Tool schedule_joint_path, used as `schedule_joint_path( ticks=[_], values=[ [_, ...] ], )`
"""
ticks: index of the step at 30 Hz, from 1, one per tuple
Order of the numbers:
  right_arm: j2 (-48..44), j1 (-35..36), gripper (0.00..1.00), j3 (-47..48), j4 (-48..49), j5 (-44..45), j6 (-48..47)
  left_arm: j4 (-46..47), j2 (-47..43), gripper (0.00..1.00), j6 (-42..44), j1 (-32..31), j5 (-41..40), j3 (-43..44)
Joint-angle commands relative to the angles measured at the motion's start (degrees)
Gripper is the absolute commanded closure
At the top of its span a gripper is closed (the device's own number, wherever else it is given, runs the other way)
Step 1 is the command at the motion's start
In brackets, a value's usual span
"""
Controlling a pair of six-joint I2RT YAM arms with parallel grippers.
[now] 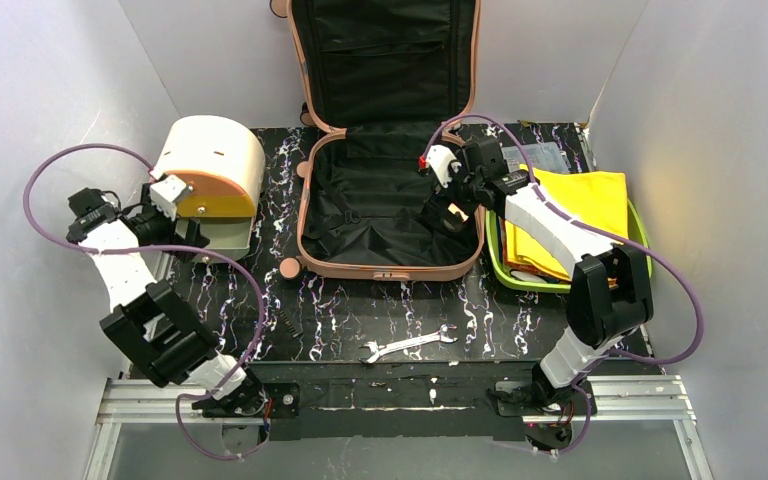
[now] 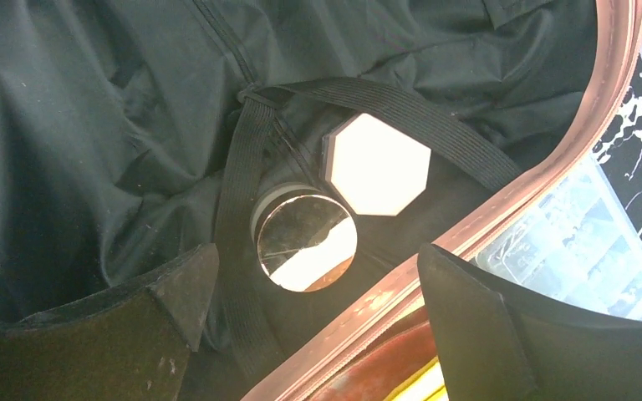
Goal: Open, take out, and arrange the luggage
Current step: Open the drawer of the storage box.
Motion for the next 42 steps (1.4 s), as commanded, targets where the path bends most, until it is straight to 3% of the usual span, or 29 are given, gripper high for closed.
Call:
schedule_joint_path(
  ticks=[1, 6, 8, 16, 22, 27, 36, 42],
  values=[
    [-2.46, 0.1, 0.02, -0.42, 0.49, -2.74, -0.59, -20.03, 2.74, 0.02, 23.63, -1.11, -1.19, 4.01],
    [-2.64, 0.1, 0.02, -0.98, 0.63, -3.69, -0.46, -23.56, 4.36, 0.07, 36.69, -2.45, -6.94, 2.94],
    [-2.64, 0.1, 0.02, -1.14, 0.74, -3.86, -0.42, -23.68, 5.49, 0.11, 38.25, -3.15, -9.48, 2.89],
    [-2.55, -0.03, 0.02, -2.43, 1.38, -4.55, -0.43, -21.36, 11.21, 0.23, 35.25, -5.17, -12.86, 5.99],
    [-2.4, 0.01, 0.02, -2.92, 1.38, -5.01, -0.63, -20.99, 14.11, 0.4, 36.0, -6.33, -16.99, 6.74],
    [-1.51, 0.01, 0.02, -2.54, 1.03, -5.26, -0.57, -20.73, 15.92, 0.47, 35.97, -6.45, -18.57, 7.82],
    [-0.07, 0.01, 0.02, -2.15, 0.8, -5.01, -0.79, -20.7, 17.57, 0.81, 36.43, -6.79, -20.43, 7.45],
    [0.47, 0.01, 0.02, -2.12, 0.76, -5.37, -0.79, -20.75, 17.19, 0.92, 35.38, -6.97, -19.94, 7.55]
  ],
)
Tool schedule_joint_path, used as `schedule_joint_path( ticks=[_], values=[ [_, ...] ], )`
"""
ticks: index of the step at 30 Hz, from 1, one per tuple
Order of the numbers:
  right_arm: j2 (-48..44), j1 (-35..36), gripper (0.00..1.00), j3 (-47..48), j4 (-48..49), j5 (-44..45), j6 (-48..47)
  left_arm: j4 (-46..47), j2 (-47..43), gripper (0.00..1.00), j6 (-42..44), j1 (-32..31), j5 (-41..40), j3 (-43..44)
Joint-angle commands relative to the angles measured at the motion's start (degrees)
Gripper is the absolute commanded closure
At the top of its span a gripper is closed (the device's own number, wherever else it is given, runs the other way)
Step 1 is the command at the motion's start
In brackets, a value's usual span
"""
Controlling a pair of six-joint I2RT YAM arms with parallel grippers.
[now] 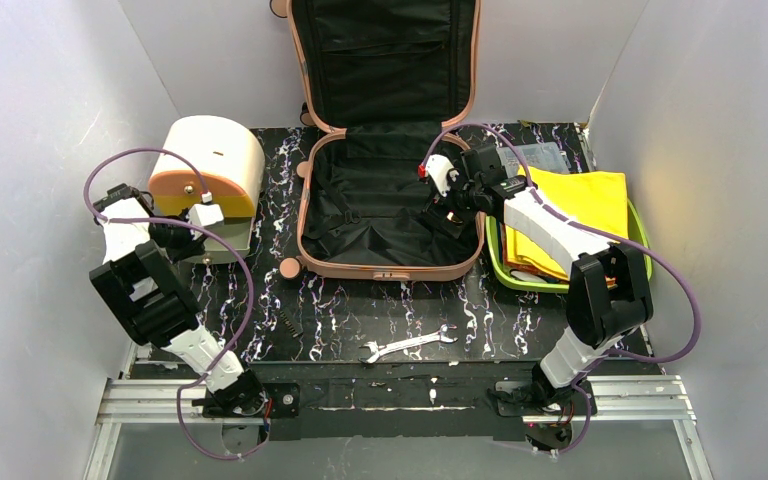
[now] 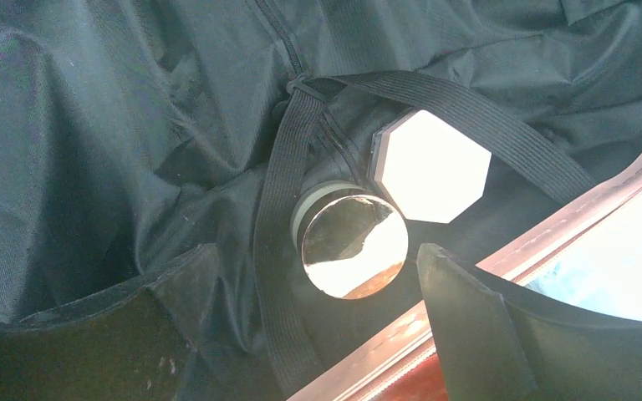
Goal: Open, take out, and arrange the luggage
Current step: Open the drawer of the storage box.
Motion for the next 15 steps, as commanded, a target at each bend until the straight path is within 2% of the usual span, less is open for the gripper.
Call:
schedule_joint_path(
  ticks=[1, 4, 15],
  values=[
    [0.7, 0.01, 0.02, 0.86, 0.42, -0.84, -0.59, -4.66, 0.28, 0.94, -1.32, 0.0, -1.5, 0.25],
    [0.8, 0.01, 0.02, 0.86, 0.36, -1.21, -0.57, -4.51, -0.07, 1.0, -2.12, 0.0, -1.02, 0.55],
    [0.37, 0.01, 0.02, 0.41, 0.61, -2.1, -0.39, -2.23, -3.83, 1.0, -5.53, -0.01, 0.71, 1.01]
  ],
)
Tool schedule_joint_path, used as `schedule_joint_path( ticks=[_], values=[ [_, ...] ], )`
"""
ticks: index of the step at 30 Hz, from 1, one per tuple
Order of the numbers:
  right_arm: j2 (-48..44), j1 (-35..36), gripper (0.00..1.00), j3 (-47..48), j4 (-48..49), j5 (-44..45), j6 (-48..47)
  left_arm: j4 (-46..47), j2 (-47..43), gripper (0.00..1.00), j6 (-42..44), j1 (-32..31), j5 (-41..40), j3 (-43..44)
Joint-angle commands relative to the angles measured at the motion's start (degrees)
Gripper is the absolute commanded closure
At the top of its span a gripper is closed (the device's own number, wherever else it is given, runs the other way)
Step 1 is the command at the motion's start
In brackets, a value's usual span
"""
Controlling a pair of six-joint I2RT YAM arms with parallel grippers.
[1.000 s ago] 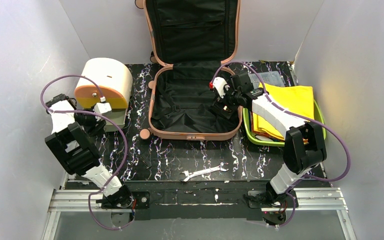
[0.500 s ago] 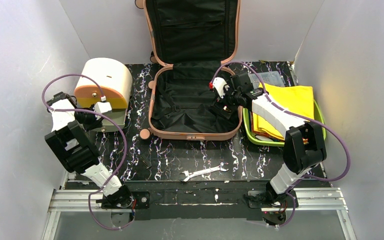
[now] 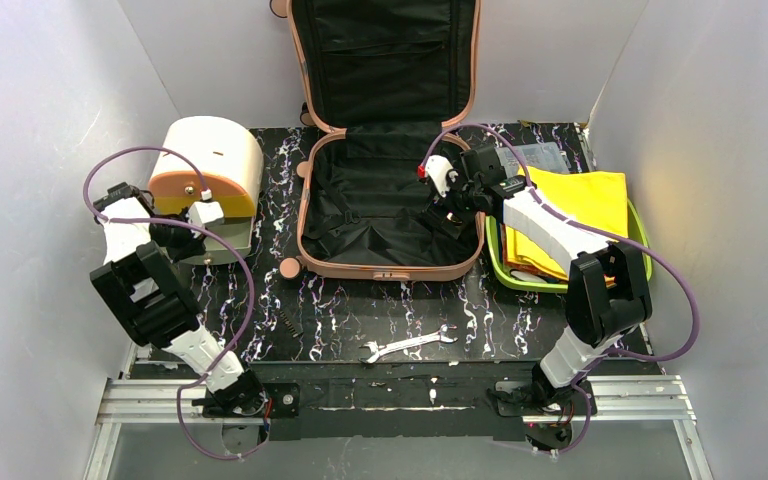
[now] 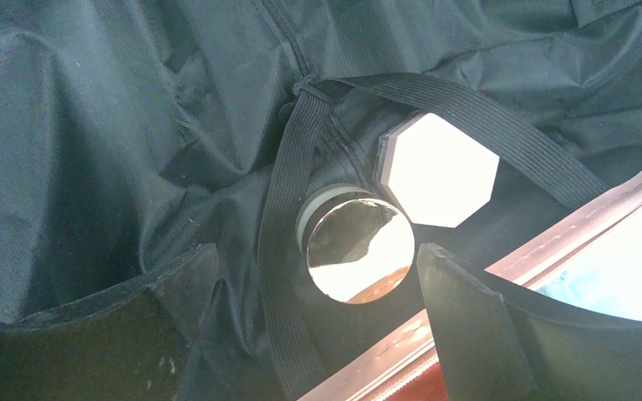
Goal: Open, take out, and arrange the luggage
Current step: Open the drawer of the storage box.
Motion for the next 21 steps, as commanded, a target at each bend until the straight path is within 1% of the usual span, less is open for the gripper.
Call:
schedule_joint_path(
  ticks=[1, 9, 15, 21],
  values=[
    [-0.01, 0.01, 0.02, 0.42, 0.54, -1.48, -0.39, -1.89, -4.06, 1.0, -3.03, 0.23, 0.95, 0.59],
    [-0.82, 0.01, 0.02, 0.12, 0.75, -1.6, -0.39, -0.5, -6.11, 1.0, -3.22, 0.24, 1.4, -1.07],
    [-1.27, 0.01, 0.02, -0.11, 0.96, -1.78, -0.39, -0.44, -7.3, 1.0, -0.11, 0.24, -0.61, -5.51],
    [-1.23, 0.01, 0.02, -0.11, 0.87, -2.02, -0.39, 1.15, -7.33, 1.0, -1.64, 0.25, -2.56, -6.36]
  ],
)
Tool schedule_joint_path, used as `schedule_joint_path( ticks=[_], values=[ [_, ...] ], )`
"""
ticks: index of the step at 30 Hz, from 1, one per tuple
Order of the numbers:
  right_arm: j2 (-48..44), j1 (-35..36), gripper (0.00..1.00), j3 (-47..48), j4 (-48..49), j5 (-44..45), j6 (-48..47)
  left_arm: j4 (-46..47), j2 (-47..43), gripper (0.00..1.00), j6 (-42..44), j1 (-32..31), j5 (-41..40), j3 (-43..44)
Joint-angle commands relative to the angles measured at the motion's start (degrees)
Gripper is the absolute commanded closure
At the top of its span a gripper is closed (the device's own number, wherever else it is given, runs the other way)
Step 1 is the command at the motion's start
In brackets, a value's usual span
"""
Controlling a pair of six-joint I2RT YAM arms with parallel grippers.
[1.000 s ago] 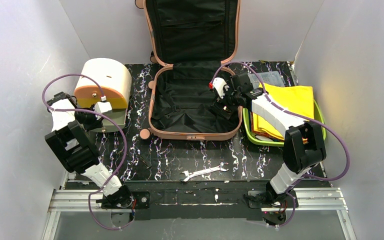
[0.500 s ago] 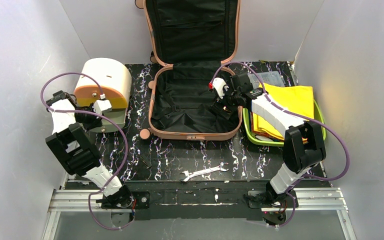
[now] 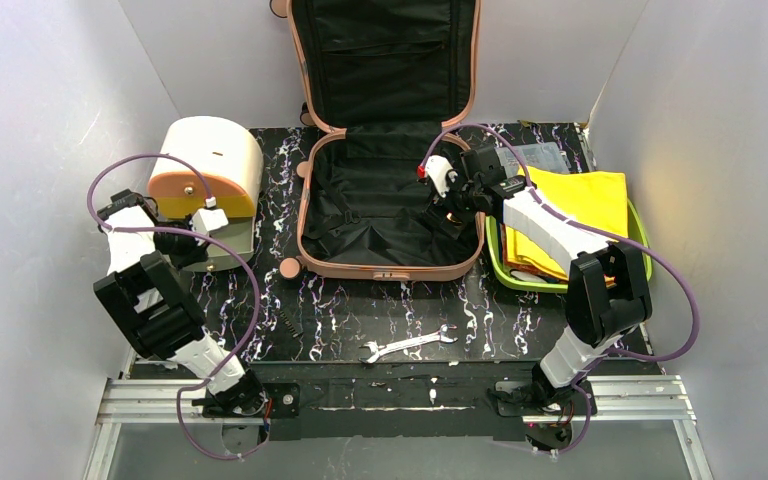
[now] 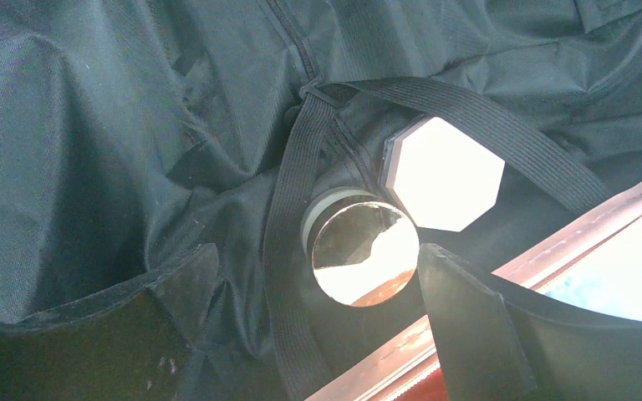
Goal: Open, take out, and arrange the luggage
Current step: Open the drawer of the storage box.
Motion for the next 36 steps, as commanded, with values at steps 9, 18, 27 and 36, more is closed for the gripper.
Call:
schedule_joint_path(
  ticks=[9, 18, 27, 36],
  values=[
    [-1.56, 0.01, 0.02, -0.15, 0.69, -1.57, -0.54, 1.28, -3.61, 1.0, -3.84, 0.34, -1.47, -0.14],
    [-2.07, 0.01, 0.02, -0.15, 0.38, -2.43, -0.86, 1.91, -4.05, 0.89, -5.32, 0.39, -3.13, -0.67],
    [-2.31, 0.01, 0.02, 1.18, -0.72, -2.53, -2.41, 1.84, -6.98, 0.35, -6.81, 0.4, -1.29, -2.78],
    [-0.55, 0.63, 0.02, 3.49, -1.47, 5.08, -3.82, 1.54, -13.0, 0.02, -14.35, 0.43, 5.34, -2.72]
  ],
)
